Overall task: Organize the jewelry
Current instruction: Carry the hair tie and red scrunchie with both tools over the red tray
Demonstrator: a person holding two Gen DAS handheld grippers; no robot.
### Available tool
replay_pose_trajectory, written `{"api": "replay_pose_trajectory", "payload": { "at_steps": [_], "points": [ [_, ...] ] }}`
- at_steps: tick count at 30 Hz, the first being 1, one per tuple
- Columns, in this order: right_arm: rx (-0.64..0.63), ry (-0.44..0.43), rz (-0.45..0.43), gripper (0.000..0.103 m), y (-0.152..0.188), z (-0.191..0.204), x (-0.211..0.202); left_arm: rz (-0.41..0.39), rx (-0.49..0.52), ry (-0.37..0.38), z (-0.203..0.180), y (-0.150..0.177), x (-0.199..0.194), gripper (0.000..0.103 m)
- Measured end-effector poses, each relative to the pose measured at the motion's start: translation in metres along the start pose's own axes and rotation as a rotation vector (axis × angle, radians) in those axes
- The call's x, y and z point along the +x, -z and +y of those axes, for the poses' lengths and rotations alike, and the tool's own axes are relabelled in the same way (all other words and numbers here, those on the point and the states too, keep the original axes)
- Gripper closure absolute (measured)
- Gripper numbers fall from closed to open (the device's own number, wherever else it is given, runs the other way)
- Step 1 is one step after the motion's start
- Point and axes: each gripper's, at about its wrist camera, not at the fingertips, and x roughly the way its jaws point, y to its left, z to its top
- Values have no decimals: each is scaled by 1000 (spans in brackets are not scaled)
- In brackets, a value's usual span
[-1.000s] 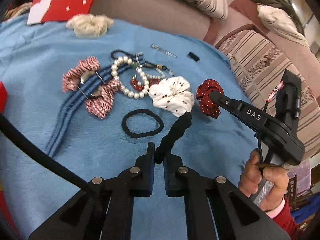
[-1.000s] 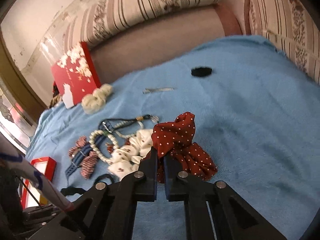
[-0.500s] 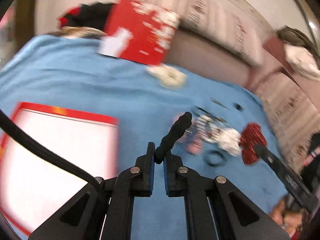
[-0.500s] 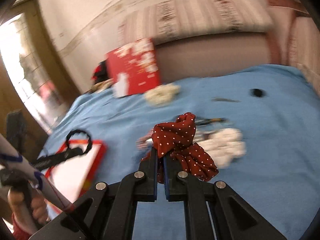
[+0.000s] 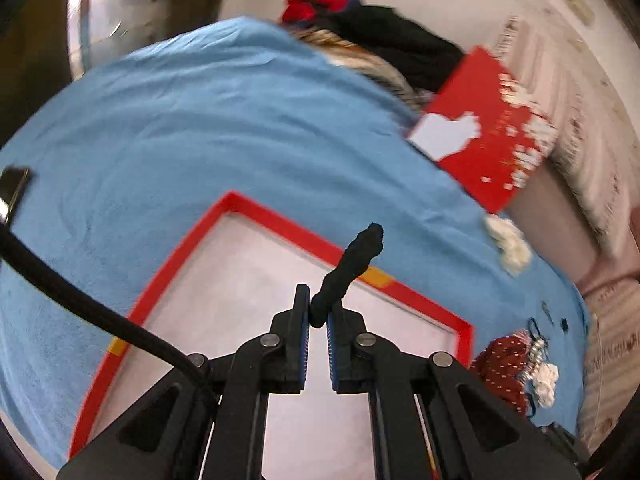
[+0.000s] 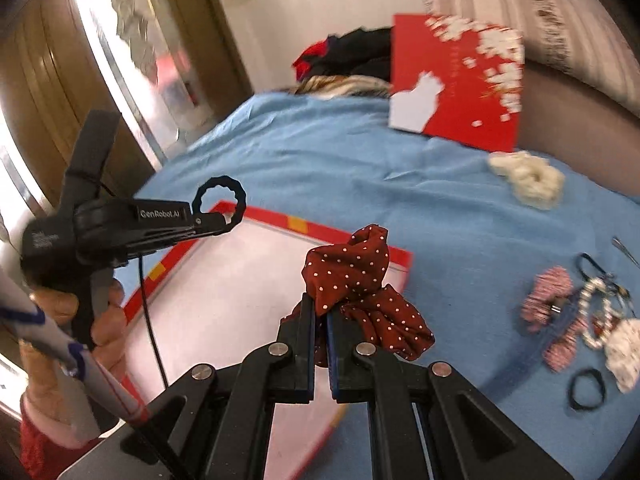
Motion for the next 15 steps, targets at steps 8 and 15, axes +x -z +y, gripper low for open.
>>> {"api": "replay_pose_trajectory", "payload": {
  "at_steps": [8, 15],
  "points": [
    [-20, 42, 91, 97, -8, 9, 61, 56, -3, -141, 24, 1, 27, 95],
    [-18, 57, 92, 91, -7, 11, 69, 23, 29, -173, 23, 2, 24, 95]
  ]
}}
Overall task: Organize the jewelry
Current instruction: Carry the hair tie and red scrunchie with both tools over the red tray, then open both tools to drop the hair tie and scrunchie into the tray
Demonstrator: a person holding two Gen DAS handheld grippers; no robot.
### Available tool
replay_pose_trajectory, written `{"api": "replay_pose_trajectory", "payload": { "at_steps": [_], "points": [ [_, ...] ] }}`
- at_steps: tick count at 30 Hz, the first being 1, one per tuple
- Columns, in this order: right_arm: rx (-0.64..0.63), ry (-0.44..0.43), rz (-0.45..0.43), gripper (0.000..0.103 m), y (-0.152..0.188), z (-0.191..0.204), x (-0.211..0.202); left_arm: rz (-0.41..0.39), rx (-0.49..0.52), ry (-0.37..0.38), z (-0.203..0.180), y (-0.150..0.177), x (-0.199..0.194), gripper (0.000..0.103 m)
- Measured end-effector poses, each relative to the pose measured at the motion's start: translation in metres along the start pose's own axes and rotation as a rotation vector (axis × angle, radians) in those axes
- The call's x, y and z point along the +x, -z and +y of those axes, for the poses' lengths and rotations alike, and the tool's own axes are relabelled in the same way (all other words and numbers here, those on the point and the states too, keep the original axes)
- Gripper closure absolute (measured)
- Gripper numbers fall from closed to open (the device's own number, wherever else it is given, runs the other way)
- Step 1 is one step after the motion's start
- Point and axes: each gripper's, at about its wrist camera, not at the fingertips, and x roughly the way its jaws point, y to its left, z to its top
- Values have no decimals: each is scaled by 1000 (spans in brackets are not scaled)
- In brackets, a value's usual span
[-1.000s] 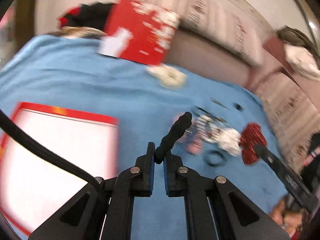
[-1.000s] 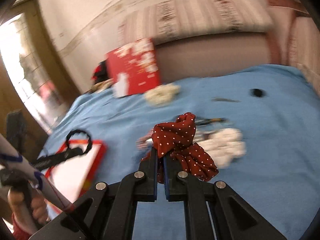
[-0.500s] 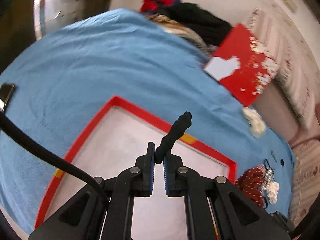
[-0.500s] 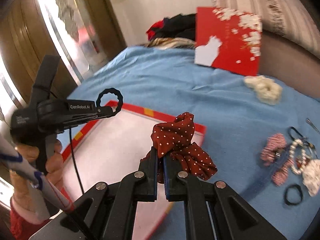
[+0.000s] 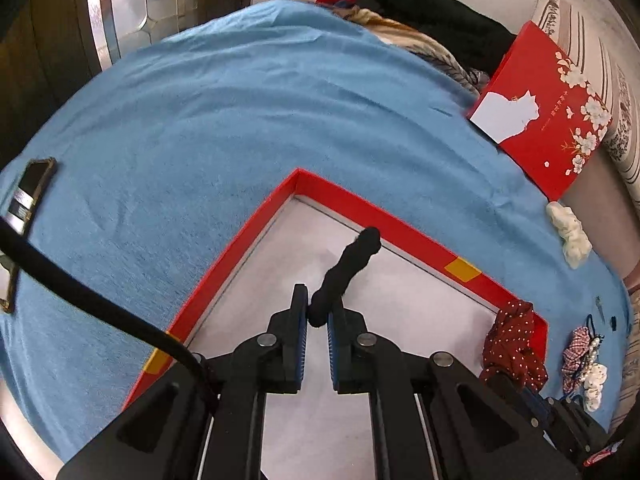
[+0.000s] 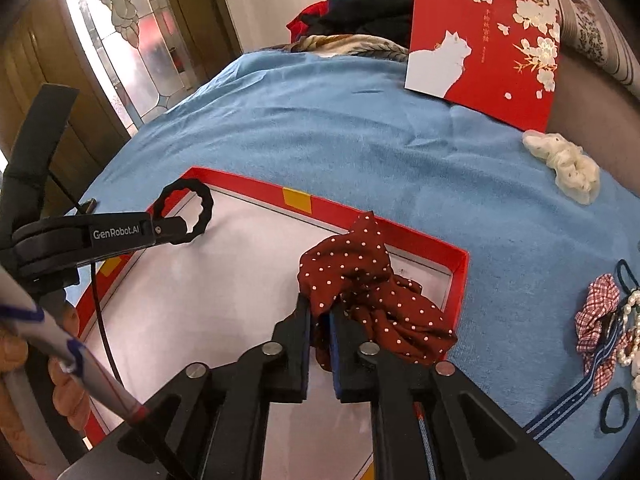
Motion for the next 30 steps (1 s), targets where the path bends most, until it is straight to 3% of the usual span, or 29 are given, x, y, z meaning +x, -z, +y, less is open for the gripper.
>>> {"api": "replay_pose_trajectory", "payload": {
  "at_steps": [4, 6, 8, 14, 19, 30],
  "points": [
    [-16, 15, -14, 77, -2, 3, -7, -22, 16, -8, -4, 3, -6, 94],
    [-16, 19, -25, 67, -2, 3, -14, -31, 17, -9, -6, 3, -10, 90],
    [-9, 18, -36, 64, -2, 2, -21, -45, 15, -7, -8, 4, -16, 83],
    [-4, 24, -69, 61, 1, -3, -45, -121, 39, -3, -21, 8, -42, 72],
    [15, 39, -96, 60, 10, -16, -69, -169, 86, -7, -38, 16, -61, 70],
    [106, 120, -150, 59, 48, -79, -137, -230, 228, 26, -97, 50, -98, 64]
  ]
}}
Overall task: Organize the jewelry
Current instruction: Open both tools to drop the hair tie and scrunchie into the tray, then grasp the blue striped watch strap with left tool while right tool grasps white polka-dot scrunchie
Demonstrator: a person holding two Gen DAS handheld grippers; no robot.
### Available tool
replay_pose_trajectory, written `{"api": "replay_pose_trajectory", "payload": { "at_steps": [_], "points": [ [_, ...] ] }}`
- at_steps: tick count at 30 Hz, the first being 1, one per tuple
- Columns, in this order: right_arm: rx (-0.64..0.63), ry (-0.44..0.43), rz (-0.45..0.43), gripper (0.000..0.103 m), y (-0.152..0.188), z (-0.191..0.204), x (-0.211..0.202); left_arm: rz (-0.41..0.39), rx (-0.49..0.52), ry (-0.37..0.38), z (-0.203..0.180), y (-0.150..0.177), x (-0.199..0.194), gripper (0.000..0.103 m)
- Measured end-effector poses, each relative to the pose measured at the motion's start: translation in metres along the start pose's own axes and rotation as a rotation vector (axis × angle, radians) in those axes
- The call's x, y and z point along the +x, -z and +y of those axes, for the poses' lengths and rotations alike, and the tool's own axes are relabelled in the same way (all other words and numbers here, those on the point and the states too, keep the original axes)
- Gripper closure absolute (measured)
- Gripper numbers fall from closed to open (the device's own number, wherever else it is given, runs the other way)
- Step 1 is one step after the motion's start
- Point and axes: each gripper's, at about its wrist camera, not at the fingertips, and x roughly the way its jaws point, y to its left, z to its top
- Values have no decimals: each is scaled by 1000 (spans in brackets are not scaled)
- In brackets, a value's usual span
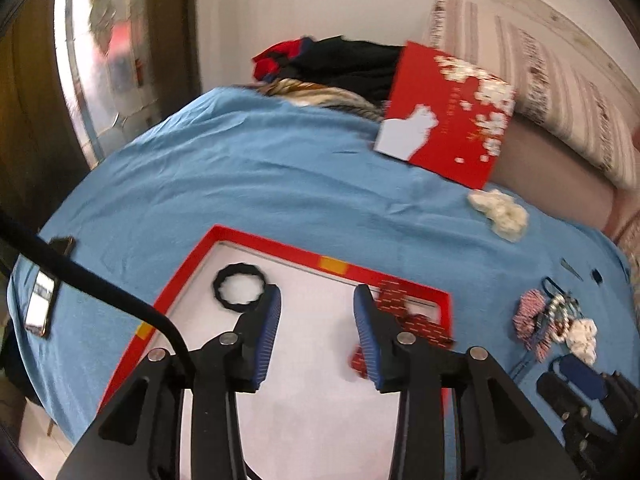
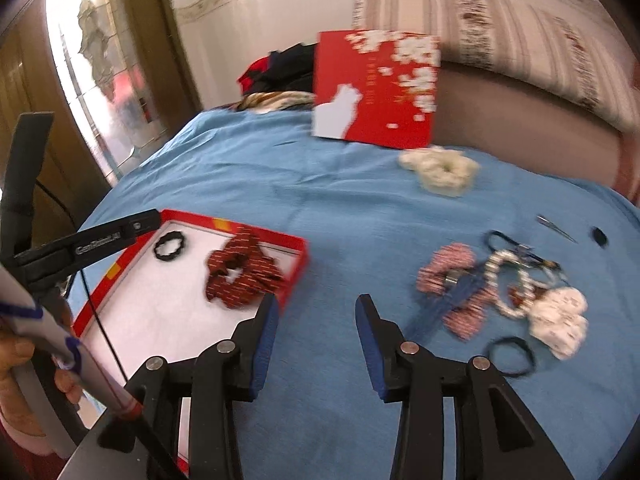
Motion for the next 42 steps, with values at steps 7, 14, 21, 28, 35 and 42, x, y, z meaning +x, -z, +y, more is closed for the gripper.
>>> {"api": "replay_pose_trajectory", "payload": {
  "at_steps": [7, 14, 21, 28, 35, 42],
  "points": [
    [86, 94, -26, 58, 23, -71, -44, -18, 71, 101, -54, 17, -26, 51],
    [216, 183, -20, 58, 51, -151, -71, 60, 110, 227, -101, 36, -16, 50],
    [299, 216, -5, 57, 71, -205, -64, 145, 184, 286, -149, 55, 15, 50],
    [353, 202, -3, 51, 67, -236, -34, 210, 354, 282, -198, 78, 51, 50],
    [387, 148, -8, 46, 51, -248, -1, 262, 361, 283, -213, 82, 80, 50],
    [422, 105, 34, 85, 55, -254, 24, 302, 296, 287, -208, 79, 88, 99]
  ]
}}
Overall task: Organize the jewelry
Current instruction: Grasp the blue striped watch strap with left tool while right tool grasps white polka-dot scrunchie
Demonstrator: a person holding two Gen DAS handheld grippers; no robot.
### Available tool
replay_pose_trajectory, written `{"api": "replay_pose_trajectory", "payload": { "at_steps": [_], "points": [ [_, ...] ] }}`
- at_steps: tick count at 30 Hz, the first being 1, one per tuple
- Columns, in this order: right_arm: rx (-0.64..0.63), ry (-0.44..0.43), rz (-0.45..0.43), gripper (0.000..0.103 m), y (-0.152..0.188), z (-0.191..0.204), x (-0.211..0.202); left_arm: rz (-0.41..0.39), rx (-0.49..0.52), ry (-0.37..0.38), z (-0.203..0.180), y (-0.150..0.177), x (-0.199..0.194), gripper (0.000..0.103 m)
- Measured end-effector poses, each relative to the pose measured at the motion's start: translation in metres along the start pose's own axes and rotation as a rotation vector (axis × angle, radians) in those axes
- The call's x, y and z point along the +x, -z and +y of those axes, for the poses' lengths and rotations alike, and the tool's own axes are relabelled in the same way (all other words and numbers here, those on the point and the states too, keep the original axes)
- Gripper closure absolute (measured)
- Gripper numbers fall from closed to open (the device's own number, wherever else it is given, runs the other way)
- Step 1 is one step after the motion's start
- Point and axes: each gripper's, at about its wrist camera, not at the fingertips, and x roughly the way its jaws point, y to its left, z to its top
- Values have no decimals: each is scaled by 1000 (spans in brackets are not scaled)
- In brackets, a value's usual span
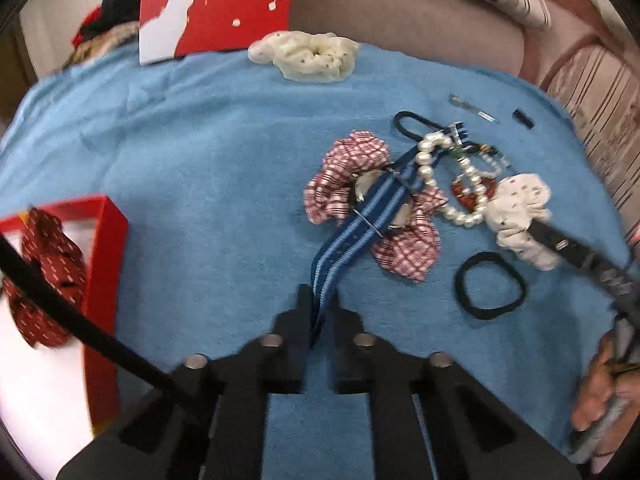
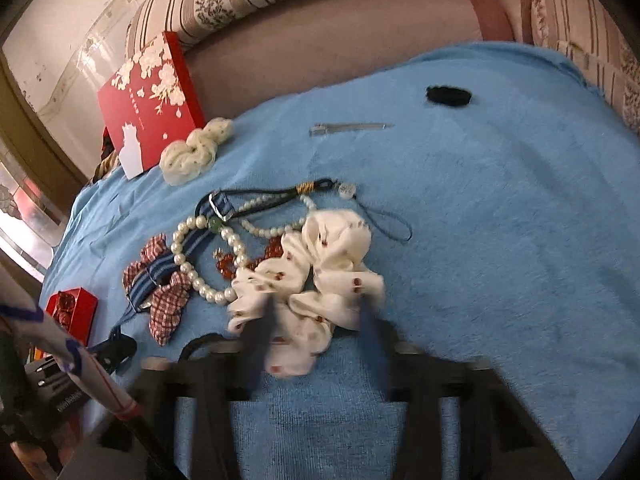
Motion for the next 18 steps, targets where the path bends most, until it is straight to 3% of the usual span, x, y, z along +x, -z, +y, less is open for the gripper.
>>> {"api": "replay_pose_trajectory", "payload": {
  "at_steps": [3, 11, 14, 18],
  "points": [
    [-5, -11, -5, 94, 1, 2, -5, 12, -19, 52, 0, 4, -5, 101],
    [-20, 45, -64, 95, 14, 4, -58, 20, 7, 153, -9, 40, -52, 101],
    [-52, 49, -61, 95, 25, 8, -81, 38, 25, 185, -15, 67, -66, 101],
    [-81, 38, -35, 95, 55, 11, -101, 88, 60, 169, -16, 109, -70, 101]
  ]
}}
